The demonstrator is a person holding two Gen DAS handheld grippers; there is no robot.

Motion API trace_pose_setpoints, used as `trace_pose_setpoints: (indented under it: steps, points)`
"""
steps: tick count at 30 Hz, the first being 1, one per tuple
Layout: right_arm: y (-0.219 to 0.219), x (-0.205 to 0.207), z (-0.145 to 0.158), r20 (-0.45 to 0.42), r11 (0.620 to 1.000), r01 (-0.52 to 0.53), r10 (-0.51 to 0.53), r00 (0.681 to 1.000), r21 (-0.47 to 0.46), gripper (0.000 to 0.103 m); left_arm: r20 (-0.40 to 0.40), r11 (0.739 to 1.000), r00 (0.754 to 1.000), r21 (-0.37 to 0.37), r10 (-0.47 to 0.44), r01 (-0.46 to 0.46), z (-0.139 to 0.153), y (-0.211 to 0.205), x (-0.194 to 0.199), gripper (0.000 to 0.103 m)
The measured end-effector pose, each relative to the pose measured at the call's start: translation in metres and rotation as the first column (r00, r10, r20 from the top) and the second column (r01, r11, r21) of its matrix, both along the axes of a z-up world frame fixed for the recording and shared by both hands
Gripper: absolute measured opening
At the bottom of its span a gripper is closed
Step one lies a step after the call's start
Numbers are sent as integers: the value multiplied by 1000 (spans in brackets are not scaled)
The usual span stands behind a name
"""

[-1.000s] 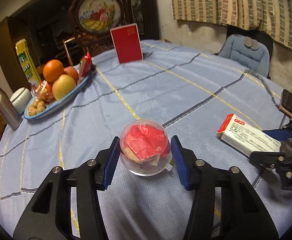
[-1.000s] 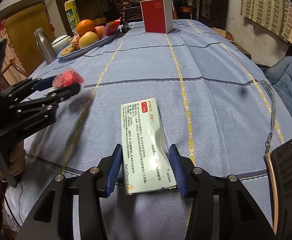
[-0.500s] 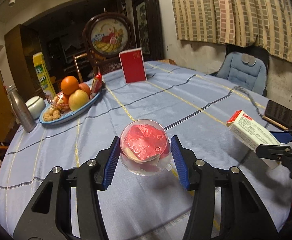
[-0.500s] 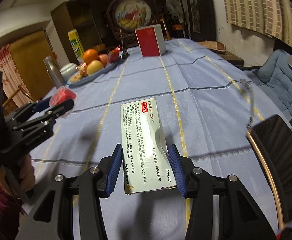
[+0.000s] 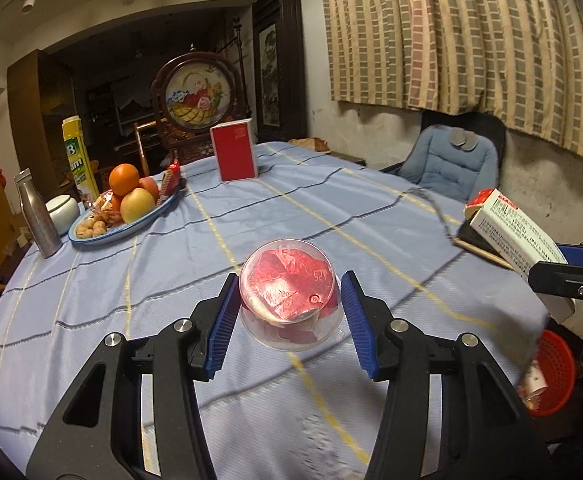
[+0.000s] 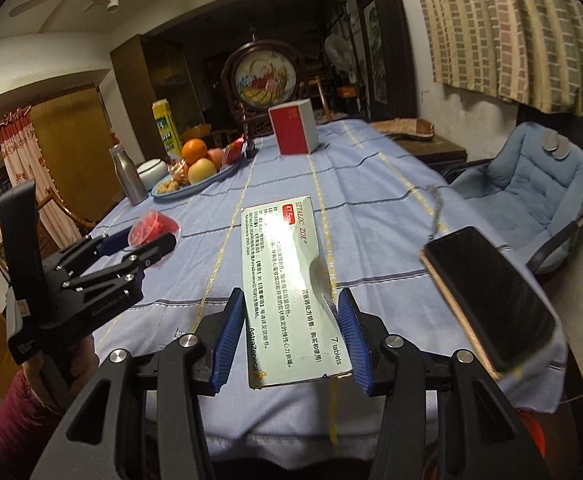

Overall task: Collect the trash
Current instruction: 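Carry the box and cup to the red wastebasket and open both tools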

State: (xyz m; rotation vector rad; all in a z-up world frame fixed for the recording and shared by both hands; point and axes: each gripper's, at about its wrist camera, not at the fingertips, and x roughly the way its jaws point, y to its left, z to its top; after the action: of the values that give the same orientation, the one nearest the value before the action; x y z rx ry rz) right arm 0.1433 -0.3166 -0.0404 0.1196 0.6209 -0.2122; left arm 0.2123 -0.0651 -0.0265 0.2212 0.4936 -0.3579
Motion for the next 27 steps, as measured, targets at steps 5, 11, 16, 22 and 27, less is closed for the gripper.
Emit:
trace_pose_setpoints:
  steps: [5, 11, 16, 22, 27]
  points:
    - [-3, -36, 12, 36, 999, 24, -23, 999, -22, 48, 15, 999, 1000, -33, -28, 28, 9, -14, -25, 51]
    - [-11, -83, 26, 85, 997, 68, -65, 994, -39, 48, 46, 997, 997, -44, -64, 66, 21, -33, -56, 51]
    - [-18, -123, 34, 118, 992, 112, -105, 988, -55, 48, 73, 993, 992, -50, -106, 110, 31, -53, -82, 51]
    - [-28, -171, 38, 148, 982, 175, -163, 976, -72, 48, 94, 982, 980, -54, -175, 181, 39, -82, -111, 51]
    - [-43, -205, 34, 148, 968, 234, -220, 964, -85, 48, 88, 967, 966, -52, -243, 248, 37, -109, -128, 51]
